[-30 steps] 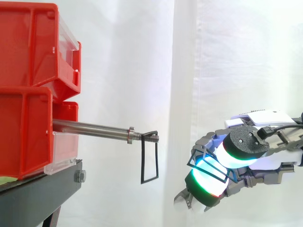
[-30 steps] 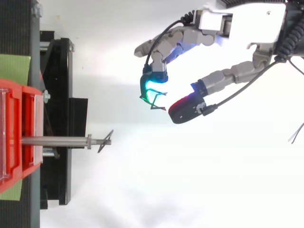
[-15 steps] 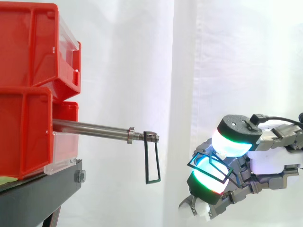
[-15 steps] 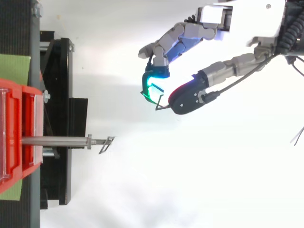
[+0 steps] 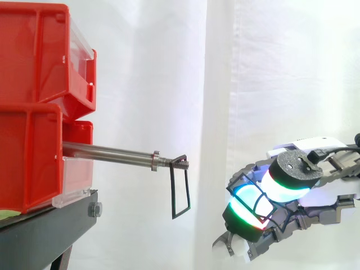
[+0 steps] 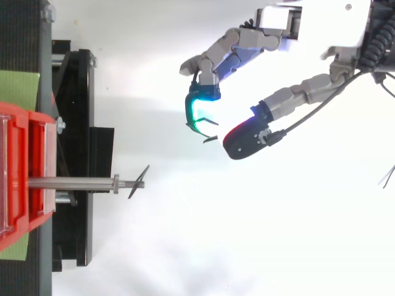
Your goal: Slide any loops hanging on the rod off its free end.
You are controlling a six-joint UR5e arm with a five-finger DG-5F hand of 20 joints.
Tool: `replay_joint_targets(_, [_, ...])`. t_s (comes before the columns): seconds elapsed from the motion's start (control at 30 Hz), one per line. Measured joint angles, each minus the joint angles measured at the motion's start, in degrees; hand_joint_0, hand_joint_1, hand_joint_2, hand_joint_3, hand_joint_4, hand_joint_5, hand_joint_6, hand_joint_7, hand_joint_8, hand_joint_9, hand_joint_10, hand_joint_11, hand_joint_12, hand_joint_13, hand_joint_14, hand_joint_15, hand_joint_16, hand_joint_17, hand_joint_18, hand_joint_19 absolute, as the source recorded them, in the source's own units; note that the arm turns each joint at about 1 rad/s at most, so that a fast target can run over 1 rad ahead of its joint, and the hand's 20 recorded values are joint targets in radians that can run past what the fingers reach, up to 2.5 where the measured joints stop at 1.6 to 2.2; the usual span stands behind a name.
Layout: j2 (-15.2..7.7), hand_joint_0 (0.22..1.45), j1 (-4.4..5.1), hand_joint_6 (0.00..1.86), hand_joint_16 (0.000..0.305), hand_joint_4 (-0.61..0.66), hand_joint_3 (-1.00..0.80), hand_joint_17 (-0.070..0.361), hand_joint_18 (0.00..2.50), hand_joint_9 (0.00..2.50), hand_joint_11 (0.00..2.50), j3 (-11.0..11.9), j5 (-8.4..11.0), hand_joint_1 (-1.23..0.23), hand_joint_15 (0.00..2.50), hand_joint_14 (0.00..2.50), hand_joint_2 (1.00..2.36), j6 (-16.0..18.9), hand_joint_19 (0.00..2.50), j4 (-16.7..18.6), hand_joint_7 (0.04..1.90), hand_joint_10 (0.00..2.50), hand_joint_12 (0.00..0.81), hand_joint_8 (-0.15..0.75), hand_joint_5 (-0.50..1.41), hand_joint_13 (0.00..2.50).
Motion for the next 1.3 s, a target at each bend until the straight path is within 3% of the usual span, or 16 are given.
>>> replay_joint_targets(0.27, [0.0, 0.63, 0.03, 0.94, 0.05, 0.05, -0.32, 0.112, 0.4, 0.67, 0.43, 0.01, 0.12, -0.73, 0.19, 0.01, 1.02, 0.74, 0.2, -0.01, 0.87, 0.02, 0.35, 0.252, -0.18, 0.49])
replay_joint_targets(0.53, [0.0, 0.61, 0.13, 0.96, 0.049, -0.11, -0.06, 0.11, 0.42, 0.69, 0.43, 0.01, 0.29, -0.79, 0.21, 0.01, 1.03, 1.25, 0.22, 0.0, 1.0, 0.02, 0.348, 0.253, -0.15, 0.51])
replay_joint_targets(0.97, [0.0, 0.59, 0.23, 0.94, 0.056, -0.13, -0.02, 0.125, 0.47, 0.78, 0.4, 0.01, 0.3, -0.78, 0.23, 0.01, 1.01, 1.45, 0.23, 0.0, 1.01, 0.02, 0.381, 0.27, -0.12, 0.56])
replay_joint_targets(1.3, [0.0, 0.62, 0.07, 0.93, 0.057, -0.28, 0.13, 0.128, 0.59, 0.89, 0.39, -0.02, 0.47, -0.85, 0.3, 0.01, 1.0, 2.2, 0.25, -1.13, 1.12, 0.01, 0.385, 0.257, -0.09, 0.68])
